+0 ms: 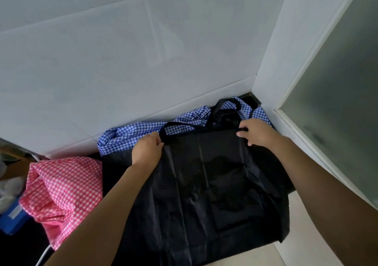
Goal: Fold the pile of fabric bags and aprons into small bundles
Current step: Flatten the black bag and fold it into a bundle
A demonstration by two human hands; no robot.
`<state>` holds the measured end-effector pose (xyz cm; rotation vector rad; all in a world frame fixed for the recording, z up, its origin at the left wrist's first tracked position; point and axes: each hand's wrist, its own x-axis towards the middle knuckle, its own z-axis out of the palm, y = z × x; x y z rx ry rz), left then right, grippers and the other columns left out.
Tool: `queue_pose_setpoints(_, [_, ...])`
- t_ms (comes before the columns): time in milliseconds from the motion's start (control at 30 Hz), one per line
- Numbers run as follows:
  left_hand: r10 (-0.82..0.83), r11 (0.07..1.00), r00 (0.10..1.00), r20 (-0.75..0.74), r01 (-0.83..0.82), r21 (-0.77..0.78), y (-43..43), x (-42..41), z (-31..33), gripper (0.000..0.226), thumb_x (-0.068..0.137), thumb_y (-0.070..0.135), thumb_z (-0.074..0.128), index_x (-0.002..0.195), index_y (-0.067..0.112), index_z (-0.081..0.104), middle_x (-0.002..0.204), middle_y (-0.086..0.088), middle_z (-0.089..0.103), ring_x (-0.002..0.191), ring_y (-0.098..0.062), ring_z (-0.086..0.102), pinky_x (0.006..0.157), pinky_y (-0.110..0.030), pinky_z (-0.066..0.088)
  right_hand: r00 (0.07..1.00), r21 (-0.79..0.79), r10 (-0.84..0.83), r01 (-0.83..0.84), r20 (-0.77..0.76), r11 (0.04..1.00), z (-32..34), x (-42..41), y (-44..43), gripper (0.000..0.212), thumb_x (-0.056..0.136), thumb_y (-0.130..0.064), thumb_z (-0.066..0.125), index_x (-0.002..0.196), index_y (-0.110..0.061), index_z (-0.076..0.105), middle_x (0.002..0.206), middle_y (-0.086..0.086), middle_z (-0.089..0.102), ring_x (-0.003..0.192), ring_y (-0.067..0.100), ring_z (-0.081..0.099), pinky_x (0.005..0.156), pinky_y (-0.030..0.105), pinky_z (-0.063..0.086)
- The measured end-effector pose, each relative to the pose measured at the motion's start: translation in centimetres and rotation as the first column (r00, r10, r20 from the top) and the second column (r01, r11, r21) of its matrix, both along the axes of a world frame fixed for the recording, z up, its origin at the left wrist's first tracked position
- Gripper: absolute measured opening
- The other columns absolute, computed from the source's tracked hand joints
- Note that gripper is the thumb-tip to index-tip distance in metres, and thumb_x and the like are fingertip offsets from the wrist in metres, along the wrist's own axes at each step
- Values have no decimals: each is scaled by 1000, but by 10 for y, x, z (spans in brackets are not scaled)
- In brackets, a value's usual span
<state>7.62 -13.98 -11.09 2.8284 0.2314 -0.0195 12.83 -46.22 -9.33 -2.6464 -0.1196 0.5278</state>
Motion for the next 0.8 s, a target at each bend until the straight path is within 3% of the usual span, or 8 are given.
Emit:
queue_pose_setpoints(67, [76,997,997,11,-76,-4,4,2,2,14,95,25,54,97,11,56,93,-9,65,88,-30,61,63,-32,36,999,1,-1,1,50,1000,9,7,9,11,96,-24,54,97,-13,56,82,7,66,56,15,63,61,26,43])
queue_pose_setpoints(167, [128,992,992,-19,-128,-21,3,5,1,15,96,21,51,104,8,53,96,-14,67,88,-33,62,62,-32,37,992,-18,-20,23,126,1000,6,19,24,18,95,-23,56,98,-6,60,91,13,67,76,28,66,75,35,49])
queue_pose_setpoints(267, [197,967,980,12,-192,-167,-12,4,6,21,93,13,50,112,5,45,102,-18,65,91,-38,63,66,-36,42,993,-5,-40,41,116,999,-6,30,35,17,95,-22,57,89,-6,57,87,14,64,84,32,63,77,36,47])
queue_pose_setpoints(400, [-33,962,990,135,68,-266,-72,-47,-8,16,89,21,56,100,10,51,95,-11,63,88,-33,62,72,-36,44,977,22,-98,96,192,995,-24,41,42,19,94,-22,58,98,-3,61,97,14,65,93,31,61,77,35,44])
queue_pose_setpoints(467, [-208,953,977,-41,193,-231,-102,-84,-24,38,93,40,45,117,11,49,113,-9,59,105,-28,58,85,-35,45,970,164,-142,111,195,980,-30,42,45,19,93,-16,60,108,-4,60,106,15,64,94,31,63,84,38,48])
queue_pose_setpoints(533, [-240,969,914,-327,203,-144,-117,-104,-43,69,96,57,31,146,10,25,149,-7,33,138,-24,31,111,-41,30,969,302,-162,100,187,948,-30,31,44,33,91,-11,62,123,-9,54,122,11,56,94,26,63,90,34,47])
queue_pose_setpoints(600, [-202,979,867,-455,173,-106,-121,-106,-55,84,93,66,26,153,14,0,161,0,-5,148,-19,-3,116,-52,7,960,388,-165,66,228,919,-29,7,39,44,90,-7,62,131,-12,49,127,7,48,89,19,63,87,29,49])
queue_pose_setpoints(800, [-128,989,907,-401,145,12,-133,-119,-77,88,91,69,21,149,15,-17,155,0,-27,145,-20,-20,113,-58,-5,828,411,-368,186,424,892,-53,-123,-14,32,86,-7,66,117,-11,58,112,0,55,98,10,52,87,20,43])
